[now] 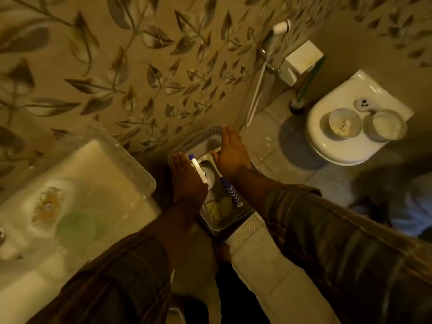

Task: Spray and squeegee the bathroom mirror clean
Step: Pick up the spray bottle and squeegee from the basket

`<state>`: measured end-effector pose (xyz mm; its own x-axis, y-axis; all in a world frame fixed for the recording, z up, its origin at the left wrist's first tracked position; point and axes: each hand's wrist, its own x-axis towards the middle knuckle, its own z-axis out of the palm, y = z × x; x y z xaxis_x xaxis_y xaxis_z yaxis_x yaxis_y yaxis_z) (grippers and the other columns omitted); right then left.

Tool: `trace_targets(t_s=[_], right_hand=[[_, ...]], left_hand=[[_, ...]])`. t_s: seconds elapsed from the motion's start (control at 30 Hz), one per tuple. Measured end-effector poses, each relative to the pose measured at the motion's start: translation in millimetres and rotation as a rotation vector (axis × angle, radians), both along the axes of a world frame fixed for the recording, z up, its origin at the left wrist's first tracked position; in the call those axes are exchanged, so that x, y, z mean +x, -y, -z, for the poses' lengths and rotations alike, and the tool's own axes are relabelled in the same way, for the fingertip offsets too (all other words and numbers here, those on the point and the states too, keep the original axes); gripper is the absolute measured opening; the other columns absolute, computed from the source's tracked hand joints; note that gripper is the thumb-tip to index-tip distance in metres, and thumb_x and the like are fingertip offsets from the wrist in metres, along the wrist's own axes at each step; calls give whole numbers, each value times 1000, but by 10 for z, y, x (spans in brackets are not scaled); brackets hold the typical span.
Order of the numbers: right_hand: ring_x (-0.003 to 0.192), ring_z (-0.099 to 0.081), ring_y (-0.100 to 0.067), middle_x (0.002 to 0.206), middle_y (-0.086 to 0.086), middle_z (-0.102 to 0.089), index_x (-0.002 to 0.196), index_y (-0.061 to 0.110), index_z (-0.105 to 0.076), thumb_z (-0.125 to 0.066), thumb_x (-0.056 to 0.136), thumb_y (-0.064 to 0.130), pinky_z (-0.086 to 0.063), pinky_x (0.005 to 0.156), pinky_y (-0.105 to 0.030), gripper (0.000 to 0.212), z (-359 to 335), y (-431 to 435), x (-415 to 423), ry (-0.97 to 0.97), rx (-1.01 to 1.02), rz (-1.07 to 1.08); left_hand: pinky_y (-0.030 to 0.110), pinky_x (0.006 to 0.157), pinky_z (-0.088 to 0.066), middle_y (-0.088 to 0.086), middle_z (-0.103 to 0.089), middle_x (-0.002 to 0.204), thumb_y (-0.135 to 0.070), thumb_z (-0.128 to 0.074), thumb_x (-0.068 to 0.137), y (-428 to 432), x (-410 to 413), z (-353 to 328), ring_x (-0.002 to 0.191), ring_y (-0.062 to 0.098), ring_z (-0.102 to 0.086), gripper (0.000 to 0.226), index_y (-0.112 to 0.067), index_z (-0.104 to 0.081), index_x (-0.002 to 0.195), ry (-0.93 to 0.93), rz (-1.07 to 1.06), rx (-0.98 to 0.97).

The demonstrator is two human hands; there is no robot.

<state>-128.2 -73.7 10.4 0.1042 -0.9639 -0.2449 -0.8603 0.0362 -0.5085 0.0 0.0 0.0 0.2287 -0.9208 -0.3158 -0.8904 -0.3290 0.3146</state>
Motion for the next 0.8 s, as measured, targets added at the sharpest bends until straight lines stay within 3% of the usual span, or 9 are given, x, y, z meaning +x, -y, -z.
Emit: trace_targets(t_s=[0.1,0.23,0.33,0.4,0.5,0.57,0.73,0.8], right_hand=[[154,-17,-31,167,-11,-17,160,11,-13,-61,93,40,-23,125,-45,87,161,4,-2,-17,72,15],[154,-16,-34,167,-16,-15,159,8,-15,-59,94,39,-19,126,-46,85,381,-31,-7,-18,156,-8],[152,-22,-35,166,-17,-19,158,7,-18,-57,96,39,-26,123,-49,81,551,-50,-4,-14,199,4],[147,-30,-36,162,-16,-27,156,7,-24,-58,95,37,-32,119,-48,76,672,-84,-8,-38,229,12],[133,-45,-34,150,-13,-40,147,12,-38,-59,93,35,-42,106,-46,62,827,-118,-27,-92,285,22],[125,-51,-32,143,-10,-45,142,16,-45,-59,93,32,-47,100,-46,53,914,-140,-26,-107,366,32],[107,-63,-28,114,-6,-65,127,19,-59,-57,93,35,-50,100,-48,37,1024,-190,-17,-204,540,3],[99,-65,-26,99,-3,-65,122,19,-61,-56,94,35,-52,98,-47,32,1070,-202,-12,-215,578,10]], left_hand=[[39,120,-12,21,-8,163,-35,-72,79,45,10,161,150,33,-9,111,3,1,153,-86,-129,83],[42,121,-18,17,-14,162,-29,-81,73,63,40,370,150,31,-13,115,-1,-3,154,-131,-142,177],[47,117,-26,15,-32,157,-23,-82,72,91,53,465,146,31,-27,102,-7,-22,152,-209,-172,102],[47,115,-30,14,-35,155,-23,-84,71,101,37,494,144,31,-31,103,-10,-23,153,-251,-215,59],[47,116,-29,16,-30,157,-21,-88,66,135,-23,530,145,32,-29,118,-7,-12,155,-375,-277,-22],[45,115,-29,19,-37,153,-22,-89,64,149,-46,584,142,35,-34,114,-2,-20,153,-387,-312,-67],[49,109,-37,19,-53,142,-28,-85,69,201,-92,689,133,36,-47,106,-5,-24,153,-419,-346,-20],[49,108,-37,18,-56,139,-33,-86,67,212,-137,709,129,37,-51,109,-5,-24,152,-382,-384,-62]])
